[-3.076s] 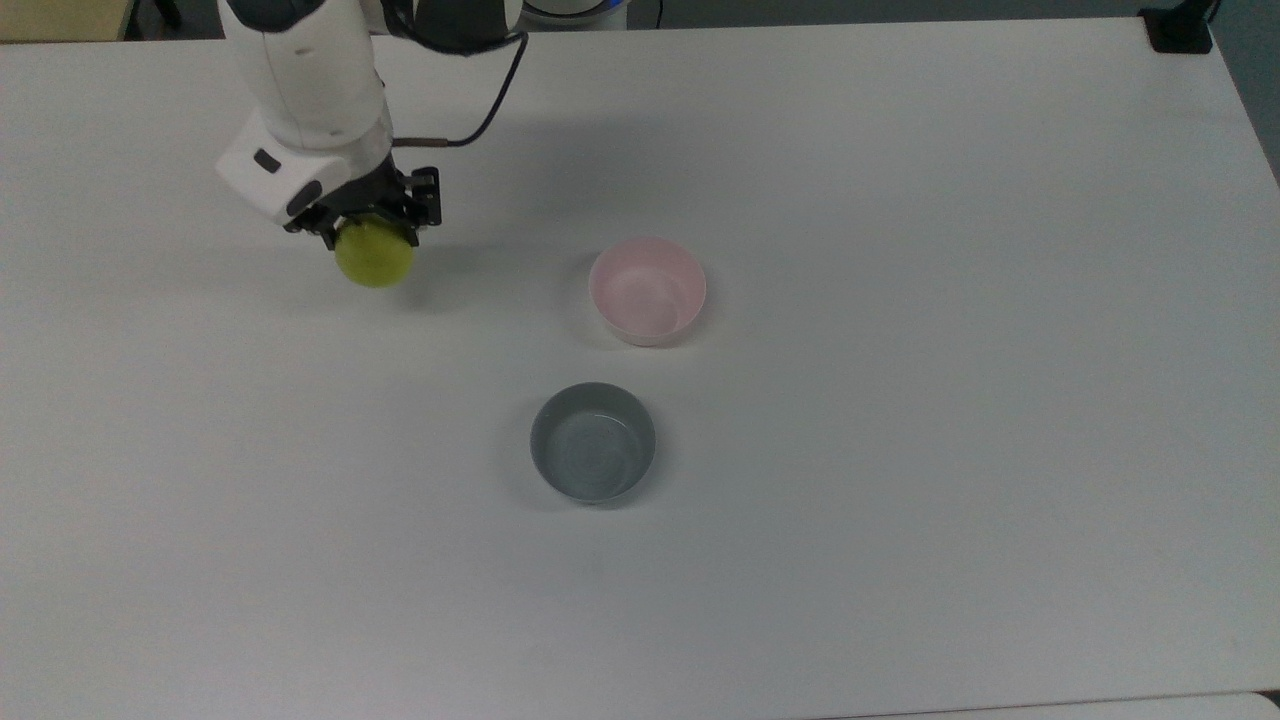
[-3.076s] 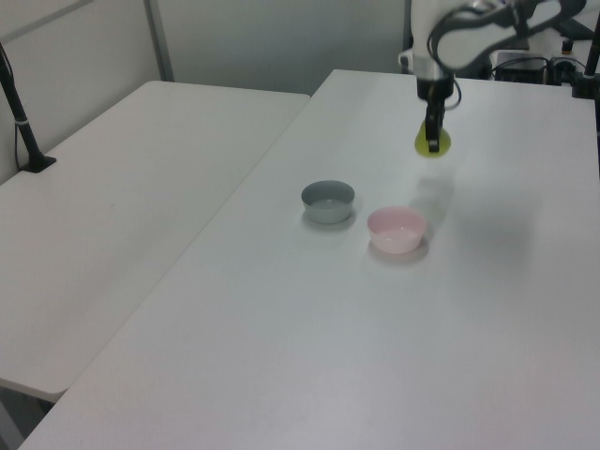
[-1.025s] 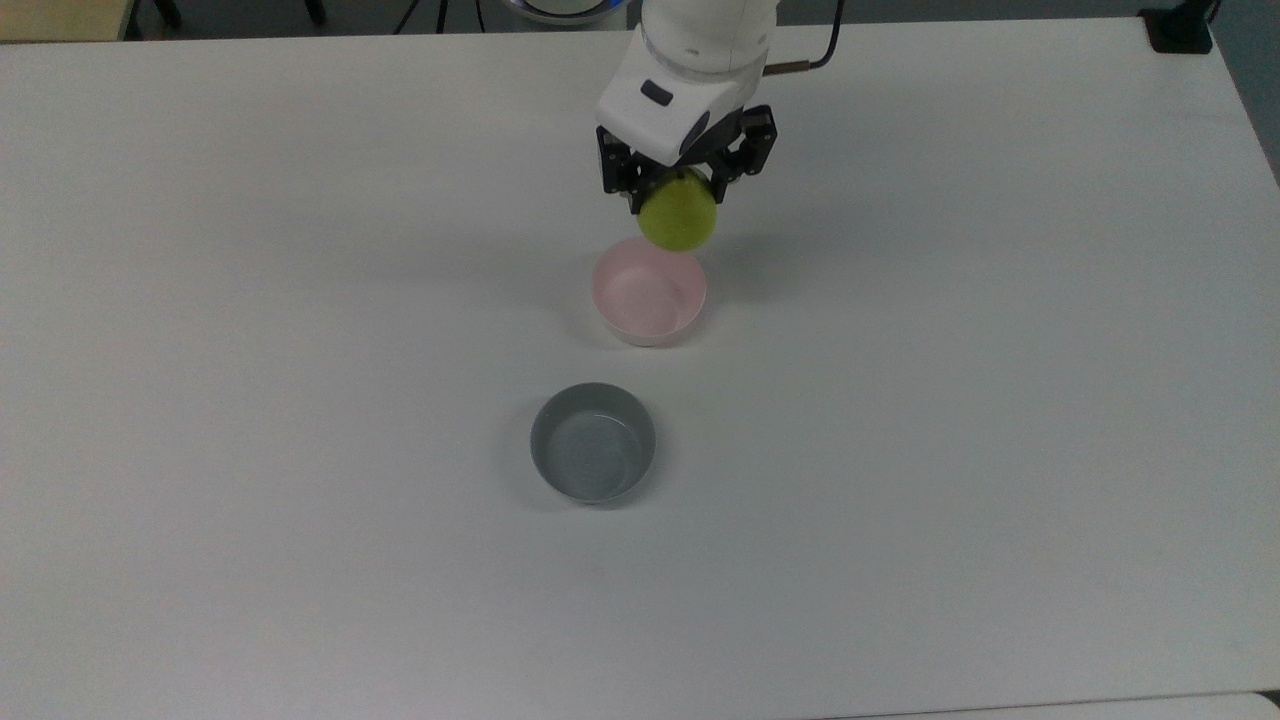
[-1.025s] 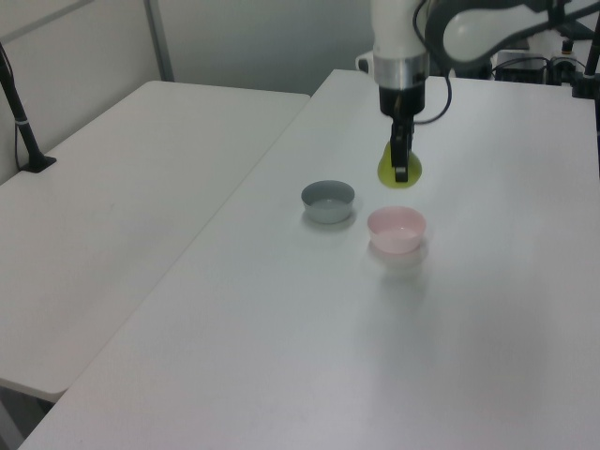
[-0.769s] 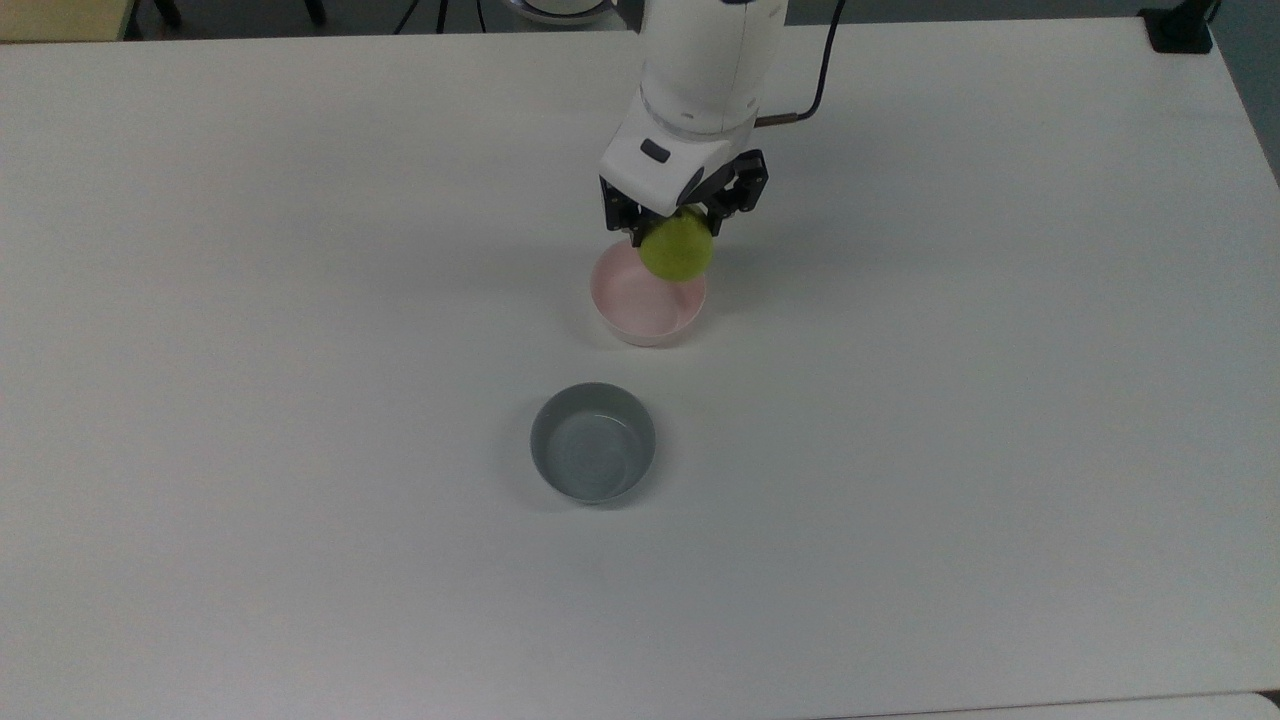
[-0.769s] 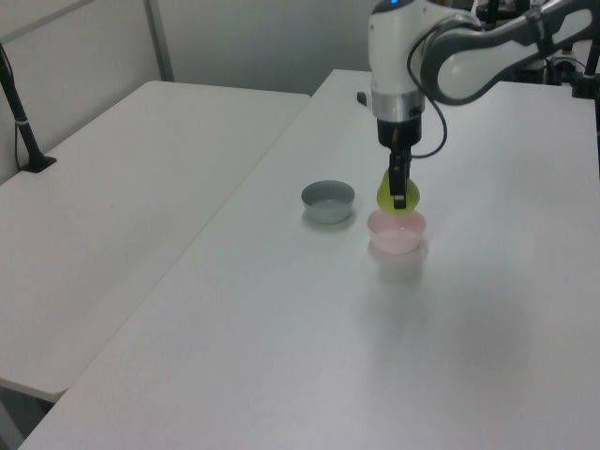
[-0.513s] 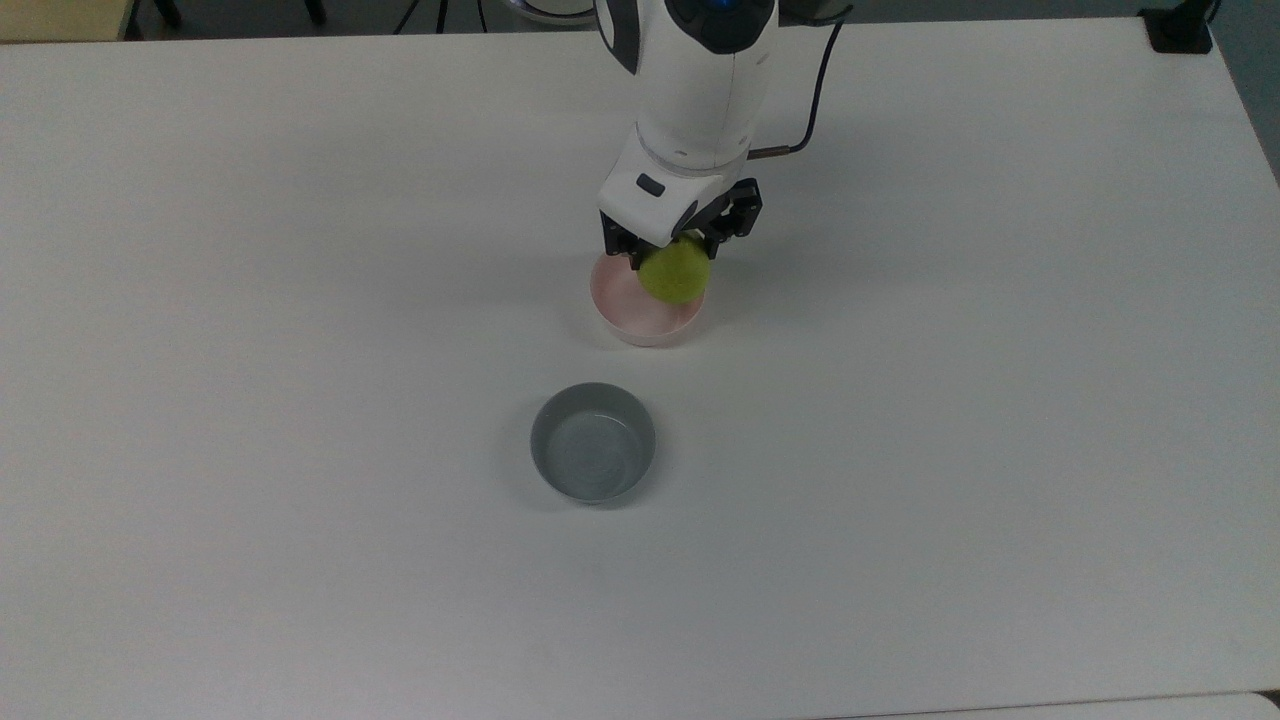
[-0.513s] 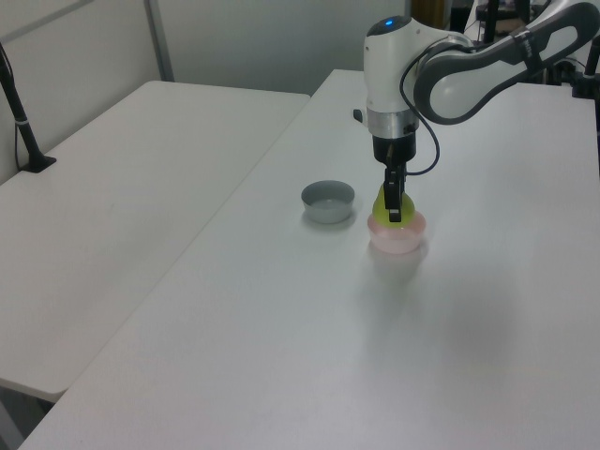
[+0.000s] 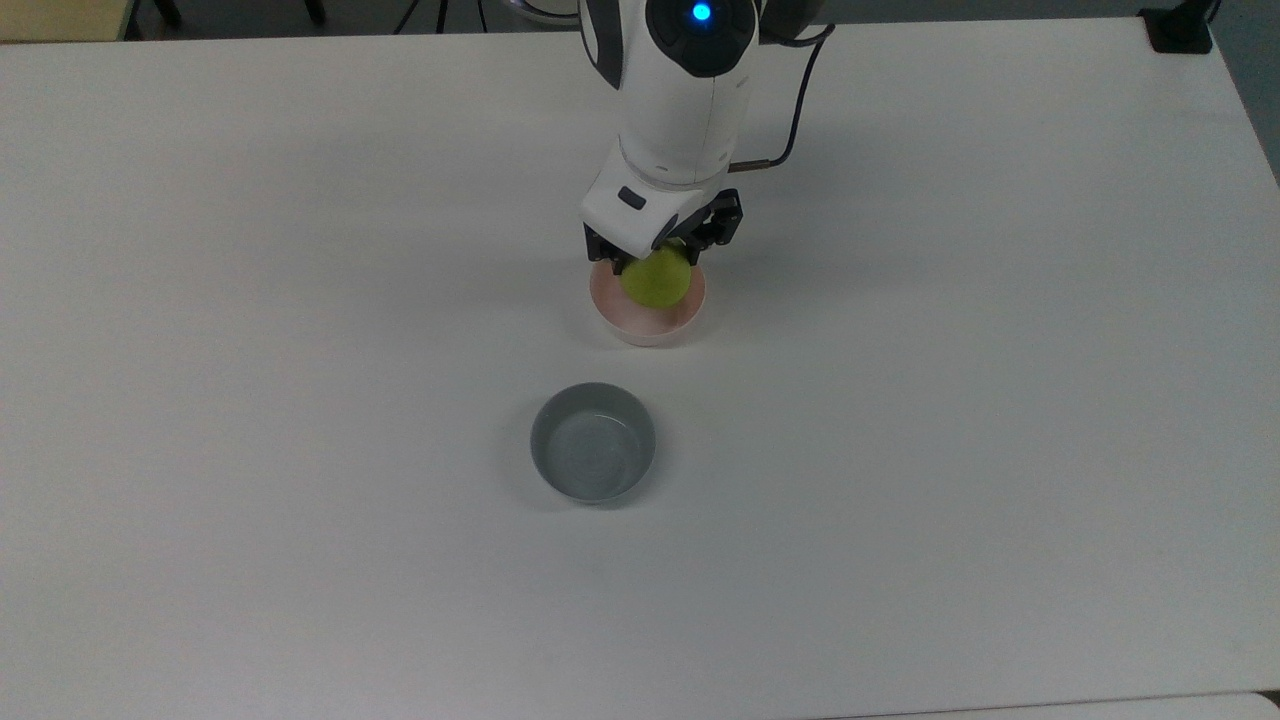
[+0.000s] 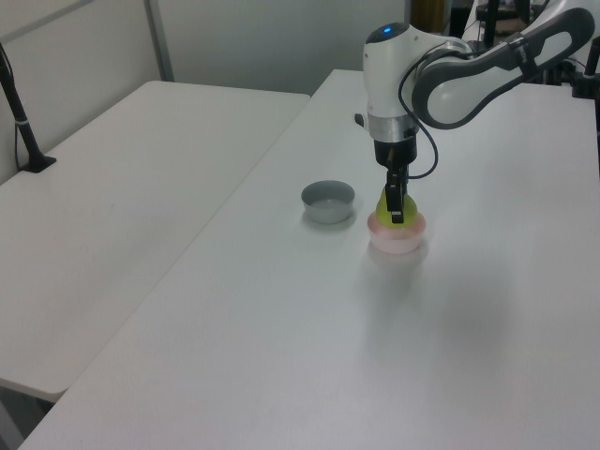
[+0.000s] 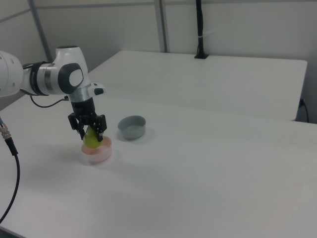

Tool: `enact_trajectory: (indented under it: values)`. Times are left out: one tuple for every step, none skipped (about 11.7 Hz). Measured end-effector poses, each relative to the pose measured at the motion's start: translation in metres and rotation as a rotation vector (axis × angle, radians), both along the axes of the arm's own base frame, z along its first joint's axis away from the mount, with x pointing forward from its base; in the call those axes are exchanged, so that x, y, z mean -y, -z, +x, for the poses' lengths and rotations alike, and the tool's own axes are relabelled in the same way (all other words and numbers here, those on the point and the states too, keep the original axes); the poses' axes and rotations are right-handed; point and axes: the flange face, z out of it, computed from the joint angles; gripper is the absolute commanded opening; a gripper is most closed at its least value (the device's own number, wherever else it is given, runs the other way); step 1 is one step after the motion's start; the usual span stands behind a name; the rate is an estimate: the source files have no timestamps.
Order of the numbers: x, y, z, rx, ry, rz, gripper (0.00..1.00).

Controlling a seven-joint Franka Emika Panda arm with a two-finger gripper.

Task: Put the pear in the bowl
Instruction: 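Lower the held pear into the pink bowl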

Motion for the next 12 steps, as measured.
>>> enact_trajectory:
  values:
    - [0.000, 0.002, 0.000, -0.002, 0.000, -0.002, 0.64]
    - [0.001, 0.004, 0.000, -0.004, -0.001, -0.003, 0.64]
    - [0.003, 0.006, 0.000, -0.006, 0.000, -0.009, 0.64]
    - [0.008, 0.008, 0.000, -0.008, 0.005, -0.012, 0.64]
    - [0.012, 0.010, 0.001, -0.010, 0.011, -0.013, 0.64]
    - [0.015, 0.011, 0.001, -0.011, 0.015, -0.014, 0.64]
    - [0.016, 0.011, 0.001, -0.011, 0.015, -0.017, 0.64]
    - [0.017, 0.012, 0.001, -0.012, 0.015, -0.018, 0.64]
    - [0.016, 0.013, 0.003, 0.000, 0.014, -0.014, 0.64]
    - [0.015, 0.013, 0.004, 0.012, 0.012, -0.010, 0.64]
    - [0.014, 0.014, 0.004, 0.014, 0.011, -0.009, 0.64]
    - [0.012, 0.014, 0.004, 0.015, 0.009, -0.009, 0.64]
